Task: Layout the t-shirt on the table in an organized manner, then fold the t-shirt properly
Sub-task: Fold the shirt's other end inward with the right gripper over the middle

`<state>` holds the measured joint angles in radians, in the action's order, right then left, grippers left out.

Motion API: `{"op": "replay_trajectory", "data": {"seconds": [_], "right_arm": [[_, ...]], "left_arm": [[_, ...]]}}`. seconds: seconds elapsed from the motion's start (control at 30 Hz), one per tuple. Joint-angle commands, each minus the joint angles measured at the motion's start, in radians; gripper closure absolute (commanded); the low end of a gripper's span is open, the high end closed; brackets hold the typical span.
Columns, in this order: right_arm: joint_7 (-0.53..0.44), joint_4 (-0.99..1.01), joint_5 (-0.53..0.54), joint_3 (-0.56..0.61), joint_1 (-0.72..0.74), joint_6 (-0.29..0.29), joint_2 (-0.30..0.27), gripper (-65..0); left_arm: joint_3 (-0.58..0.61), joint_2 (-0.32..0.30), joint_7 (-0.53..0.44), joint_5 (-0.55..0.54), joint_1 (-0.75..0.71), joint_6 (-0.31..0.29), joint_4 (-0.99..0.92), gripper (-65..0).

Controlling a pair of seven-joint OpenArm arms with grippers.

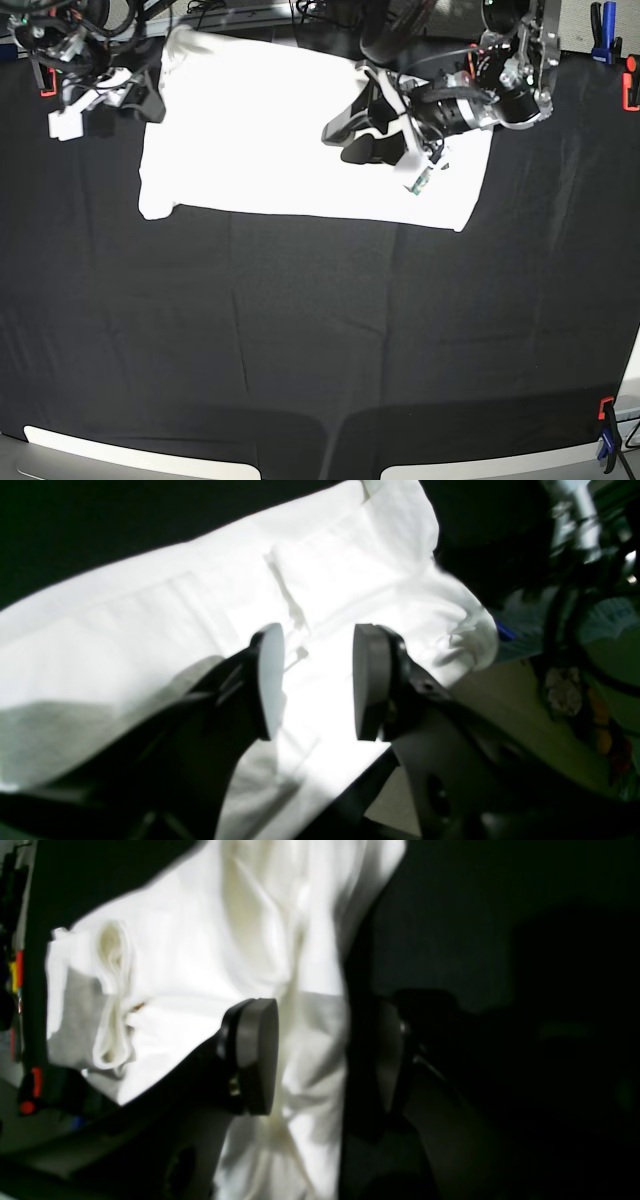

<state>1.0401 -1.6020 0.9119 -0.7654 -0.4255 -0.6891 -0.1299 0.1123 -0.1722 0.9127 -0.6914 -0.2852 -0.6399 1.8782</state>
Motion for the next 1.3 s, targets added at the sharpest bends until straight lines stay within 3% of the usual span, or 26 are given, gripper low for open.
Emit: {"op": "replay_trajectory", "data": {"seconds": [0.0, 0.17, 0.37, 0.43, 0.53, 0.8, 0.9, 1.03, 1.13, 1.27], "right_arm": [[-0.011, 0.018, 0.018, 0.002, 0.019, -0.009, -0.011, -29.1], [0.022, 0.134, 0.020, 0.042, 0.092, -0.009, -0.011, -29.1], [0.029, 0.146, 0.019, 0.175, 0.098, -0.009, -0.011, -28.9], [0.028, 0.145, 0.019, 0.204, 0.099, -0.009, -0.012, -22.2], [0.026, 0.145, 0.019, 0.208, 0.114, -0.009, -0.016, 0.0], [0.050, 0.145, -0.044, 0.127, 0.257, -0.009, -0.080, 0.0], [0.050, 0.145, -0.105, 0.052, 0.307, -0.009, -0.101, 0.0], [0.093, 0.145, -0.093, -0.056, 0.368, -0.009, -0.103, 0.0], [0.096, 0.137, -0.021, -0.059, 0.375, -0.009, -0.097, 0.0], [0.096, 0.077, -0.018, -0.001, 0.372, -0.009, -0.072, 0.0]], "left_arm": [[0.002, 0.000, -0.024, -0.024, 0.005, -0.010, 0.016, -21.1], [0.002, 0.000, -0.024, -0.024, 0.006, -0.010, 0.016, -21.1], [0.002, 0.000, -0.024, -0.024, 0.006, -0.010, 0.016, -21.1], [0.002, 0.000, -0.024, -0.023, 0.006, -0.011, 0.016, -21.1], [0.002, 0.000, -0.024, -0.023, 0.006, -0.010, 0.016, -21.1], [0.000, -0.001, -0.024, -0.067, 0.006, -0.011, 0.033, -21.1], [0.000, 0.000, -0.024, -0.108, 0.005, -0.011, 0.076, -21.1], [0.000, 0.000, -0.024, -0.090, 0.005, -0.011, 0.158, -21.1], [0.000, -0.001, -0.024, -0.068, 0.005, -0.011, 0.197, -21.1], [0.000, 0.000, -0.023, -0.016, 0.005, -0.010, 0.203, -21.1]]}}
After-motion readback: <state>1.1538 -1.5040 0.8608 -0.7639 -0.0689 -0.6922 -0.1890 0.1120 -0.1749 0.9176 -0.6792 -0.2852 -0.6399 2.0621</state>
